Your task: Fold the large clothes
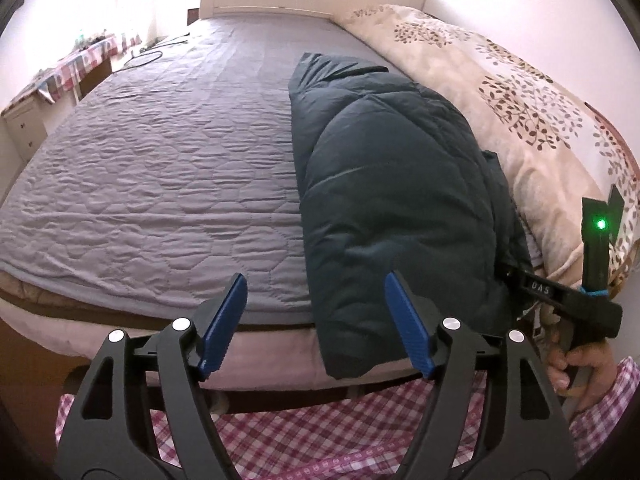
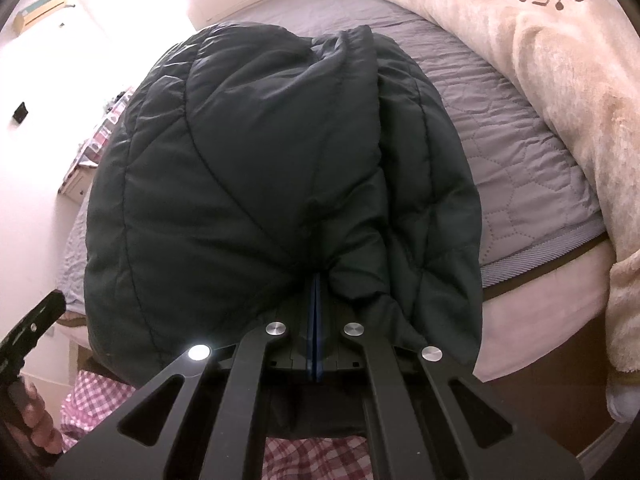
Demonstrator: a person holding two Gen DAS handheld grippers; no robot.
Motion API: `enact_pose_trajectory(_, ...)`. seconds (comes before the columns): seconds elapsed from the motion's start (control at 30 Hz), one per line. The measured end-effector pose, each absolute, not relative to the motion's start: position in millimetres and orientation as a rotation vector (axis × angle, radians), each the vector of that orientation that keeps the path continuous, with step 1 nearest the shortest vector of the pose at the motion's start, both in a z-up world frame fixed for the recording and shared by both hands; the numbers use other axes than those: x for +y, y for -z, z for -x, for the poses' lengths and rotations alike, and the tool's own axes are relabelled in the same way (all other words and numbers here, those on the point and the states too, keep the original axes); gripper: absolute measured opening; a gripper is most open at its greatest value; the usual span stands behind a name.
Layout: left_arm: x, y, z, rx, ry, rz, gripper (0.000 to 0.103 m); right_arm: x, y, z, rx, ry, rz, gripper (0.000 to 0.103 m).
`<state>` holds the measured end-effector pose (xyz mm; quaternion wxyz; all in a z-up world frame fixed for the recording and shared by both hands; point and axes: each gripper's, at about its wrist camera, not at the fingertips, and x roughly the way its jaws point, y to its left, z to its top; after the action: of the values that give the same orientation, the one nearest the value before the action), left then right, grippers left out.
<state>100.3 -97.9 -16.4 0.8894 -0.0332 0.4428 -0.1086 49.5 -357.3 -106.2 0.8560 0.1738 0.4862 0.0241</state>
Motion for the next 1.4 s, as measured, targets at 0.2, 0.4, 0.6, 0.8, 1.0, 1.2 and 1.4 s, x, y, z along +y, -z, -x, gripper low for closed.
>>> enact_pose_trajectory(0.2, -100.3, 20.3, -97.7, 0.938, 0.241, 0.06, 0.071, -354.5, 105.0, -47.2, 1.033, -0.035, -0.35, 0.0)
enact_pose_trajectory(0.4, -100.1, 21.6, -95.4, 0.94, 0.242, 0.061, 0.072, -351.5, 103.0, -48.4, 1.044, -0.022, -0.346, 0.0)
enact_pose_trajectory(0.6, -97.5, 22.5, -93.2, 0.94, 0.237, 0.066, 0.072, -347.9, 100.3, -47.2, 1.044, 0.0, -0.338, 0.0)
enact_pose_trajectory(0.8, -96.0, 23.1, -93.0, 0.942, 0.238, 0.063, 0.072, -351.8, 98.7, -44.4, 1.045, 0.009, -0.381, 0.0)
enact_pose_trajectory(1.0, -96.5, 23.3, -93.1, 0.945, 0.238, 0.064, 0.075, -354.5, 98.0, -42.9, 1.043, 0.006, -0.392, 0.0)
enact_pose_trajectory(1.2, -96.2, 24.3, -94.0, 0.946, 0.236, 0.07, 0.076, -350.1, 93.6, -41.9, 1.036, 0.018, -0.35, 0.002)
enact_pose_trajectory(1.4, -95.2, 27.6, -95.4, 0.955, 0.241, 0.082, 0.079, -343.3, 83.3, -29.9, 1.019, 0.031, -0.31, 0.015)
